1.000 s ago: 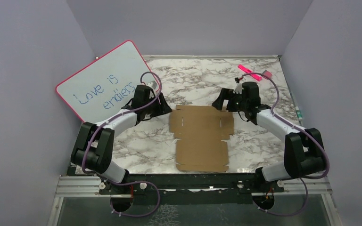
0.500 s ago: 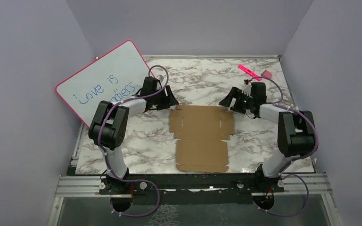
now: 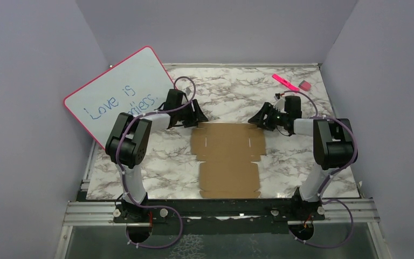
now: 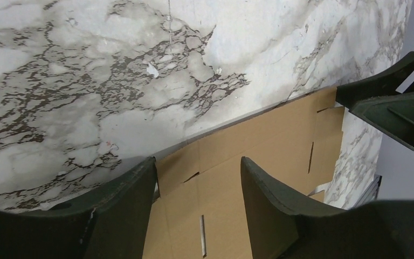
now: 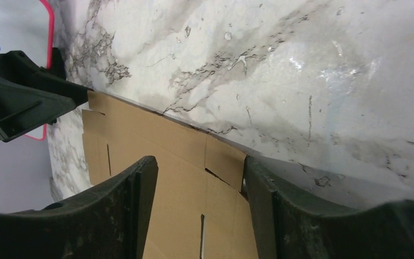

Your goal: Fold the paper box

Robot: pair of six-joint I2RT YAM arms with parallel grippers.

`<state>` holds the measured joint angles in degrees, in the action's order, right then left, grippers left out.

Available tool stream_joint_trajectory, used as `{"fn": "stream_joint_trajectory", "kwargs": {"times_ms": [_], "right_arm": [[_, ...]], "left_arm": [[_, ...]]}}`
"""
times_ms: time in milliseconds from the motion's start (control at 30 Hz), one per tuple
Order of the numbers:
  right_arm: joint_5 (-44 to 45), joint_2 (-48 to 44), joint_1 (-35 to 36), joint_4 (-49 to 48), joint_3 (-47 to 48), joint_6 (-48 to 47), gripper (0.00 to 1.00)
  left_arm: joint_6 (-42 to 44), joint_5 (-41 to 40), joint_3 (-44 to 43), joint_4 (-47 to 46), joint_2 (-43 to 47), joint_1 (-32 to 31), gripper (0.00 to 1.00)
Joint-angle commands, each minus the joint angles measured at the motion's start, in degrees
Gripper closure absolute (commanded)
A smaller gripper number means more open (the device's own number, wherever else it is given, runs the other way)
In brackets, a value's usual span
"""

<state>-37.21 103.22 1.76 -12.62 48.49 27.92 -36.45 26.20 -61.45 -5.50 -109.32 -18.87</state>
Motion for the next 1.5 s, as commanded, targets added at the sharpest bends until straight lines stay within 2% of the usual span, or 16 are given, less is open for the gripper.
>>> {"fn": "stream_joint_trajectory", "kwargs": {"times_ms": [0, 167, 267, 500, 900, 1233, 1467], "right_arm": [[-4.9, 2.0, -0.3, -2.5, 0.8, 0.6, 0.38], [-4.8, 1.4, -0.3, -1.6, 1.4, -0.1, 0.55], [-3.1, 0.6, -0.3, 0.2, 2.0, -1.1, 0.65], [3.6, -2.4, 0.7, 5.3, 3.1, -4.2, 0.82], [20.5, -5.6, 6.0, 16.4, 8.0, -9.4, 0.85], [36.4, -3.7, 13.5, 27.0, 17.3, -13.1, 0.85], [41.9, 0.6, 16.6, 31.6, 23.7, -13.6, 0.84]], "left_arm": [[-0.4, 1.8, -0.2, -1.8, 0.1, -0.6, 0.43], [-0.2, 1.3, 0.1, -1.4, 1.7, -0.9, 0.52], [0.6, 0.2, -0.1, -0.3, 2.8, -1.1, 0.54], [3.3, -3.7, -1.9, 3.8, 3.6, -2.7, 0.64], [10.3, -18.4, -9.3, 15.7, 3.8, -7.9, 0.81], [14.1, -27.1, -18.5, 22.6, -1.4, -12.2, 0.86], [16.5, -33.5, -25.4, 27.6, -6.2, -14.1, 0.87]]}}
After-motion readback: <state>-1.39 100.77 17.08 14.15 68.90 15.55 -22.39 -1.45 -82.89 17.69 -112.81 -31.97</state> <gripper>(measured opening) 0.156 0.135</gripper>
